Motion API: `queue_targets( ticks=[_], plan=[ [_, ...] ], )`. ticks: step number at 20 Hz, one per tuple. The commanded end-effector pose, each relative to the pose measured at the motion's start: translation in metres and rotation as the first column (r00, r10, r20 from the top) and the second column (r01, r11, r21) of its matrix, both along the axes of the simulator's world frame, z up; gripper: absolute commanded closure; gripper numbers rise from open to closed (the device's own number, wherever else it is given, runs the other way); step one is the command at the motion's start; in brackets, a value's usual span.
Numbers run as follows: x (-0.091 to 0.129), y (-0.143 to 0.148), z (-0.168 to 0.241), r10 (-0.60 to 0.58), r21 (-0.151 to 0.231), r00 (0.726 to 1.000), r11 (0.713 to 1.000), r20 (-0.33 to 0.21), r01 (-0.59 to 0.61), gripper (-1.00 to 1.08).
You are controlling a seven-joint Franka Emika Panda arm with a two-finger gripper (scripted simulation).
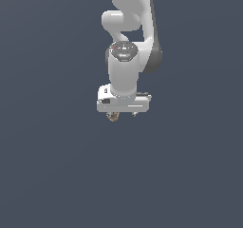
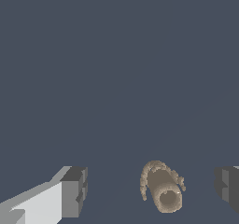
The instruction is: Pick up the object and move it to a goal position.
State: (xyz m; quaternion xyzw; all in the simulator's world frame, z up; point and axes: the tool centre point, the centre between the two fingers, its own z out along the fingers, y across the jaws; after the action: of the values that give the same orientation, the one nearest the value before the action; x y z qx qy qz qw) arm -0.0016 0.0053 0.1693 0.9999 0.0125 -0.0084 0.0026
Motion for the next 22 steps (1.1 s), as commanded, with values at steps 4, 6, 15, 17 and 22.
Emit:
queue_targets(
  ticks=[4, 6, 15, 17, 22],
  plan=[
    [0.001, -0.006, 0.002, -0.009, -0.001, 1.000, 1.000, 0.005, 0.009, -0.92],
    [0.002, -0.018, 0.005, -0.023, -0.002, 1.000, 1.000, 0.013, 0.023, -0.92],
    [0.004, -0.036, 0.010, -0.046, -0.004, 0.999, 0.999, 0.026, 0.046, -0.92],
    [0.002, -0.036, 0.007, -0.059, -0.003, 0.998, 0.998, 0.026, 0.059, -0.92],
    [-0.007, -0.038, -0.003, -0.118, 0.000, 0.993, 0.993, 0.025, 0.118, -0.92]
  ],
)
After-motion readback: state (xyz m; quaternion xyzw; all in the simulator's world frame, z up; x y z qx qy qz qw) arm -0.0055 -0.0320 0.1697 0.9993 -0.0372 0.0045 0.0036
